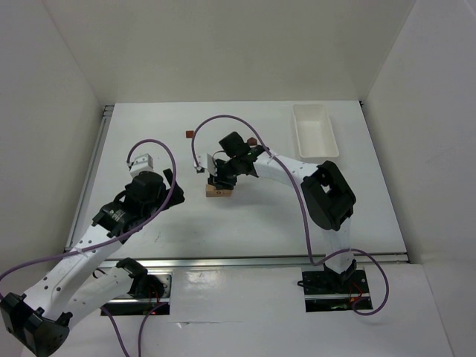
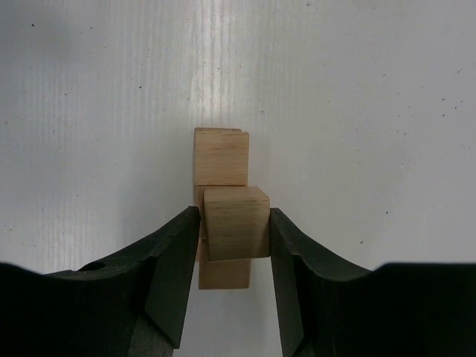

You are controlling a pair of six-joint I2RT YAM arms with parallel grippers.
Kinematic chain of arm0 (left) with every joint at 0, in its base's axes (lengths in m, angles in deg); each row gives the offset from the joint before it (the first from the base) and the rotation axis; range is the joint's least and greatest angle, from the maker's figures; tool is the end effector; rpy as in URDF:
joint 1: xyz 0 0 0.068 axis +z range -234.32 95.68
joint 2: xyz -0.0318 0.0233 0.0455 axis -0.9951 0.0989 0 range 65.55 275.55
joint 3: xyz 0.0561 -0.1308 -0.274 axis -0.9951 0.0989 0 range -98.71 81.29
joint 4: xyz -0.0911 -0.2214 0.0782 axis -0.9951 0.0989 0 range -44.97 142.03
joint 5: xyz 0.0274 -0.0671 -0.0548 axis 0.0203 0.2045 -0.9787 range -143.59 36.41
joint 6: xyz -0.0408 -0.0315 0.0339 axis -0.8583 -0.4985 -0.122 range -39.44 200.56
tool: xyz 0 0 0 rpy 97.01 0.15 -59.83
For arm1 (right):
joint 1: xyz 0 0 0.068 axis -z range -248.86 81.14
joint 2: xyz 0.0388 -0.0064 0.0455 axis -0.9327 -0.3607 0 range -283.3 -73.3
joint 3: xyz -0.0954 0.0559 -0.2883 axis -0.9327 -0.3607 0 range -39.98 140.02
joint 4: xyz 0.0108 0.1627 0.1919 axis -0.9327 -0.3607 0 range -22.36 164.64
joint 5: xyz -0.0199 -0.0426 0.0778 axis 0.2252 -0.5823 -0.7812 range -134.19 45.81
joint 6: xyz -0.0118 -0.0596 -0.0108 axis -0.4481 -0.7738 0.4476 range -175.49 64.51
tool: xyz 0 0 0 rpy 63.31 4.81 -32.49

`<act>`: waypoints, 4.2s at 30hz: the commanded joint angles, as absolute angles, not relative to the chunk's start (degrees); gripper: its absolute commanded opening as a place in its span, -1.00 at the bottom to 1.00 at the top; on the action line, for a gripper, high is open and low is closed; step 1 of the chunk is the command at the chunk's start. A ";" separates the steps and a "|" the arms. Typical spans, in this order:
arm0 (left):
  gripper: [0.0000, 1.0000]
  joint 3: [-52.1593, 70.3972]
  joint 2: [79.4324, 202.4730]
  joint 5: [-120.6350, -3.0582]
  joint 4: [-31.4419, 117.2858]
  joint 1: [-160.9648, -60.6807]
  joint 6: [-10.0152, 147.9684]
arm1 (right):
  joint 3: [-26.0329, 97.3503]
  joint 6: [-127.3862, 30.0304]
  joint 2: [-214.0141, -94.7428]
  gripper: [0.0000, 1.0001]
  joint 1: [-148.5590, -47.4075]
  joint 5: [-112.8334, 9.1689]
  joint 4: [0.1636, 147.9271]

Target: Build the wood block tower

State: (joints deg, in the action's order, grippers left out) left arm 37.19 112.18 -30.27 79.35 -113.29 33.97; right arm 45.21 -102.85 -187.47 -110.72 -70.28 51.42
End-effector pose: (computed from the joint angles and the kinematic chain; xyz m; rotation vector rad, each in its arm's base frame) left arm 0.1349 -0.0535 0.3119 -0.5509 2.0995 -0.3094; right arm 0.3205 0.3145 0.2353 -1.8331 1.5856 0.5195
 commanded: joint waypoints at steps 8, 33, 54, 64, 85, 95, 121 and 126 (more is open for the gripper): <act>1.00 37.52 111.34 -29.85 78.95 -113.50 34.50 | 46.77 -101.72 -187.03 -0.06 -111.66 -71.44 51.96; 1.00 25.67 124.76 -27.39 73.41 -112.19 41.96 | 51.17 -101.11 -178.25 1.00 -111.14 -76.62 51.52; 1.00 -41.70 198.77 -54.18 74.54 -90.48 71.68 | 40.80 -70.18 -173.58 1.00 -88.54 -72.68 72.35; 1.00 -46.77 208.46 -57.99 72.01 -89.95 74.23 | 41.50 -67.80 -176.31 1.00 -88.54 -68.89 70.25; 0.06 -42.64 208.81 -57.80 68.15 -89.95 74.76 | 45.19 -68.41 -180.79 1.00 -88.54 -70.55 65.85; -0.52 -40.70 205.47 -60.52 67.00 -89.95 77.91 | 44.66 -68.41 -181.32 1.00 -88.54 -73.55 65.85; -0.95 -10.03 174.97 -97.96 91.42 -93.02 130.10 | 44.66 -91.53 -175.61 1.00 -86.26 -89.81 56.27; -0.95 -5.37 168.30 -99.21 93.54 -95.21 136.97 | 44.66 -92.58 -175.08 1.00 -86.26 -87.71 53.55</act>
